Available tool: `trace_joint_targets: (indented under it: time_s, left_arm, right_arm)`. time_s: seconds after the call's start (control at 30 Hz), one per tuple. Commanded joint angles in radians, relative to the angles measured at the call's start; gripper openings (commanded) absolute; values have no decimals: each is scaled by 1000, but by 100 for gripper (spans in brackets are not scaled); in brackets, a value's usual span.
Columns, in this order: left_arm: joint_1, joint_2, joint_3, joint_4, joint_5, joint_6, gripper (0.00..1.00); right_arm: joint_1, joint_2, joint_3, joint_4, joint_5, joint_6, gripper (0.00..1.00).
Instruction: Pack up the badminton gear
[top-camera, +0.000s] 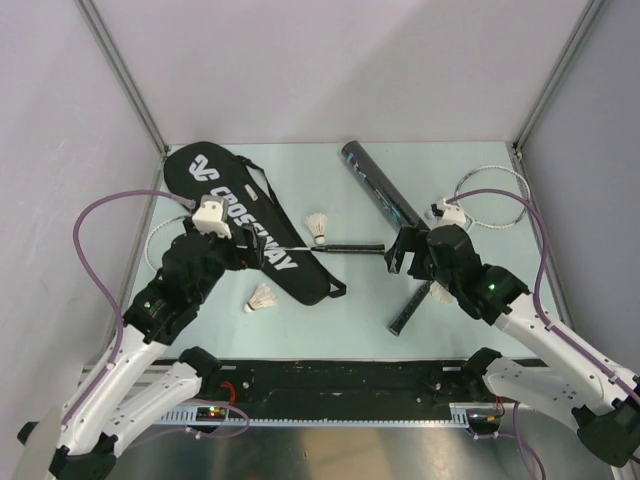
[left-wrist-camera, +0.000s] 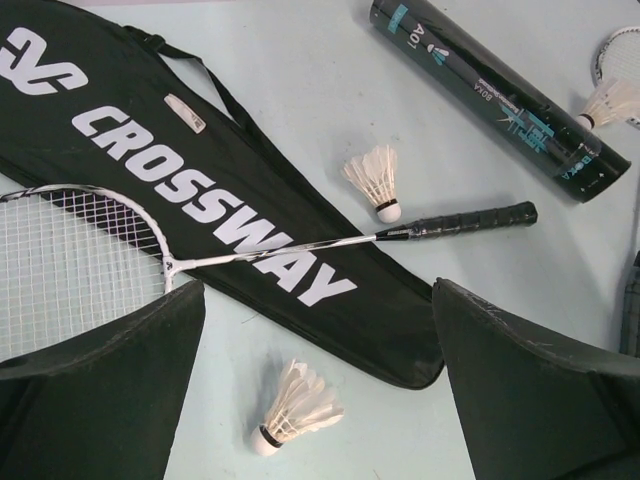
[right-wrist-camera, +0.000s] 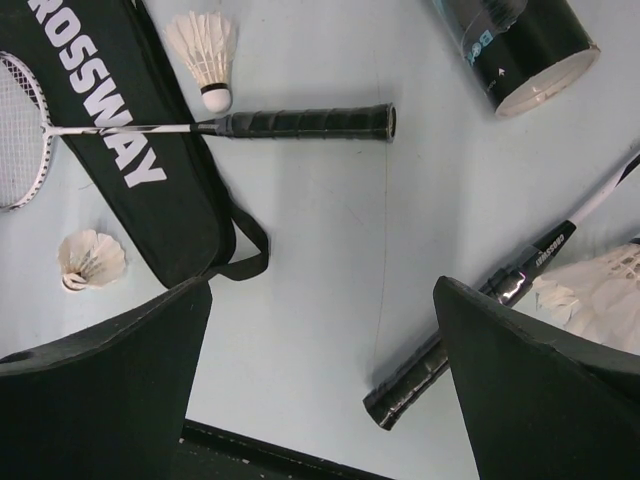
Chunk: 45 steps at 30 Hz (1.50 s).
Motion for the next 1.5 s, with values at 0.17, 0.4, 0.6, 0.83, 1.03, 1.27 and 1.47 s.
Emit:
trace_joint_targets:
  time_s: [0.17, 0.4, 0.6, 0.83, 1.03, 1.27, 1.47]
  left_arm:
    - [-6, -53, -8, 43, 48, 31, 98]
    - [-5, -81, -26, 59, 58, 41, 98]
    - [-5, -95, -37, 63, 90, 35, 98]
    - [-6, -116, -49, 66, 164, 47, 98]
    - [-5, -142, -56, 83, 171, 59, 98]
    - [-6, -152, -62, 87, 174, 68, 98]
    - [-6, -178, -76, 97, 183, 88, 98]
  right_arm:
    - [9, 23, -2, 66, 96, -9, 98]
    - [-50, 157, 3, 359, 137, -410, 97]
    - [-238, 336, 55, 475, -32, -570, 98]
    - [-396, 571, 201, 432, -298, -677, 99]
    - [-443, 773, 350, 381, -407, -719, 99]
    - [-444, 987, 574, 263, -399, -747, 98]
    - [-435, 1069, 625, 223, -355, -776, 97]
